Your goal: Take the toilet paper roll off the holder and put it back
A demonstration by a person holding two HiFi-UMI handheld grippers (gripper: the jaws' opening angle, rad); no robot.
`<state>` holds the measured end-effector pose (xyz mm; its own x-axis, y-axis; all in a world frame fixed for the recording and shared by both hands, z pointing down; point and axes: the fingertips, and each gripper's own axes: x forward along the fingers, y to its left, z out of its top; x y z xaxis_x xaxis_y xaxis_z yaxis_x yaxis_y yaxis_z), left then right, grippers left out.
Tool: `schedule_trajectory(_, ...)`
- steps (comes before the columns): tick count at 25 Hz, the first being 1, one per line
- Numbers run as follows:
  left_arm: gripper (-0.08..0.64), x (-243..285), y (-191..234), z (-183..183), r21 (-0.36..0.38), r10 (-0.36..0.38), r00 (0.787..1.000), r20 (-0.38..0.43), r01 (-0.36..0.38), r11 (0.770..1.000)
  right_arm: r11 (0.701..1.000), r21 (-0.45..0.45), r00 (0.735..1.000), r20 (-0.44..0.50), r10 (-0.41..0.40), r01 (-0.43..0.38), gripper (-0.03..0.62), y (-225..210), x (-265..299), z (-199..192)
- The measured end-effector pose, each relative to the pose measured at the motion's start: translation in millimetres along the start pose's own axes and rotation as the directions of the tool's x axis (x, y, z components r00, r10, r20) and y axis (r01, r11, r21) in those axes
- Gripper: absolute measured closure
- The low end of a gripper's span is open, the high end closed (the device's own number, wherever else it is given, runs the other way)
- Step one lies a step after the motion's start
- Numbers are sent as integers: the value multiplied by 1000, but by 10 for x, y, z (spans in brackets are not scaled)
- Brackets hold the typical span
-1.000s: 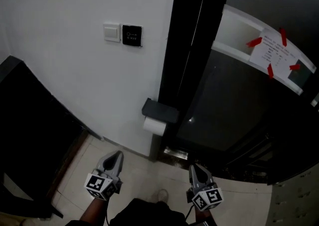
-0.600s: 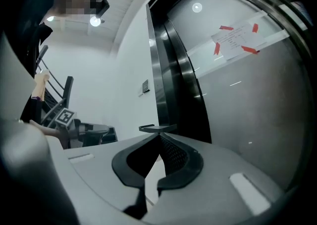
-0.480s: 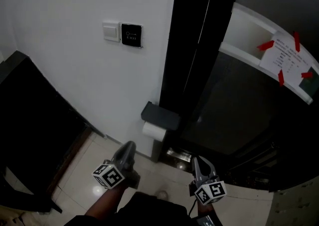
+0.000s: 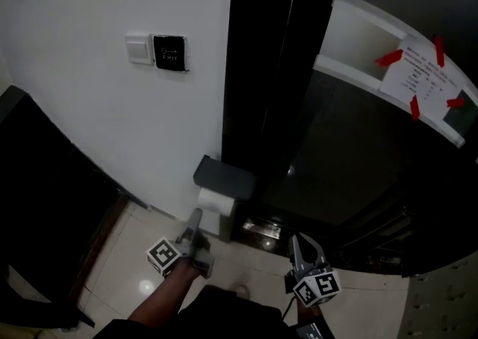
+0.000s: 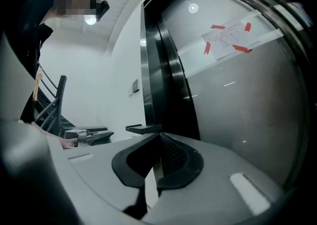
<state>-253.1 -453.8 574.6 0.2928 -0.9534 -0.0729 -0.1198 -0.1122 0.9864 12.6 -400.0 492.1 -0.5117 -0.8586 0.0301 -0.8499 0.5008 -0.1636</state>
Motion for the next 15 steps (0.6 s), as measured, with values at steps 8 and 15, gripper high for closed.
schedule_trajectory(8, 190, 211, 145, 1, -13, 35, 999, 19, -35, 999, 998, 6, 998, -24, -66, 66, 578, -235, -160, -65)
schedule_trajectory(15, 145, 503, 277, -67, -9, 41, 999, 23, -40, 999, 994, 16, 993, -48, -110, 111, 578, -422, -309, -129)
